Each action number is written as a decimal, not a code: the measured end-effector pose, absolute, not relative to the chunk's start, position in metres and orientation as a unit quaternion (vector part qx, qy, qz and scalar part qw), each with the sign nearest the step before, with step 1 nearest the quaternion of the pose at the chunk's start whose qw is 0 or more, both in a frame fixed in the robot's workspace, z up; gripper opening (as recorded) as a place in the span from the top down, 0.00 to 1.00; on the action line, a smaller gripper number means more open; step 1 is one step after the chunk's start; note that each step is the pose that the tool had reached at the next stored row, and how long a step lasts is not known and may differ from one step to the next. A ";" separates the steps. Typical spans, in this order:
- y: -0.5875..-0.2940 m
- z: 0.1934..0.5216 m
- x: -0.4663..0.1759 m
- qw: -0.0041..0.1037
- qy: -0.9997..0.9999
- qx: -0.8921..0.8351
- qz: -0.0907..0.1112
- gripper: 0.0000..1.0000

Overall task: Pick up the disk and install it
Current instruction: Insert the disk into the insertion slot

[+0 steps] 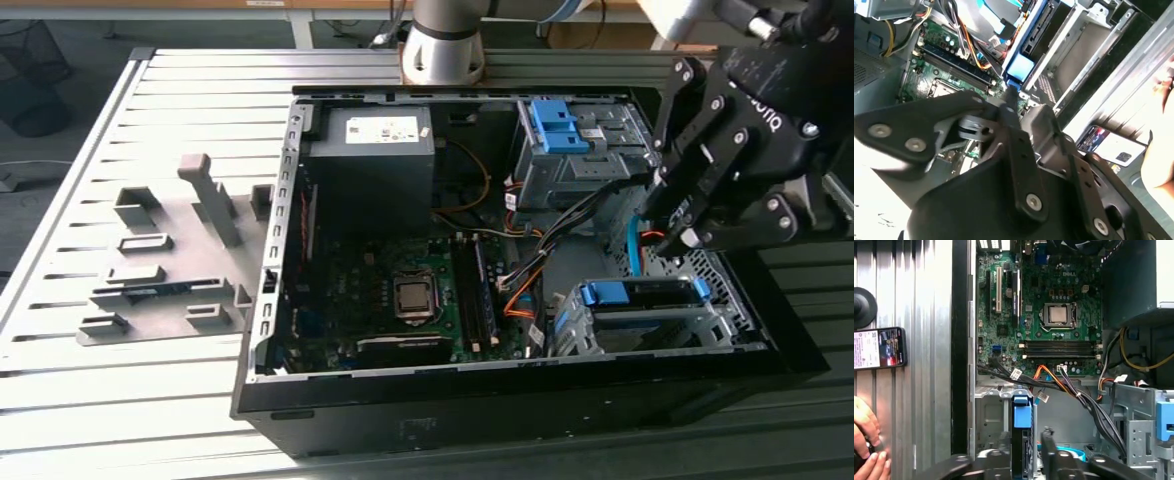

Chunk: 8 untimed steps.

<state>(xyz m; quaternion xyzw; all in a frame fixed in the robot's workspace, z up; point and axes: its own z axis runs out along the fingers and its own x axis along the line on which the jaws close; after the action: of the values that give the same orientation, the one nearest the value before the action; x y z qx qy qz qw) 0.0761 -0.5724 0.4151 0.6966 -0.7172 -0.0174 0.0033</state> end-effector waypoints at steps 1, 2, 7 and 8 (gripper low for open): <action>-0.572 0.413 0.076 0.003 -0.717 0.697 -0.017 0.64; -0.572 0.411 0.076 0.003 -0.717 0.697 -0.017 0.70; -0.572 0.402 0.077 0.004 -0.707 0.707 -0.017 0.82; -0.572 0.401 0.077 0.004 -0.704 0.710 -0.017 0.82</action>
<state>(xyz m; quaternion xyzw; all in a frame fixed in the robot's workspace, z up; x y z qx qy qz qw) 0.0774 -0.5724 0.4006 0.7096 -0.7043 -0.0169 0.0040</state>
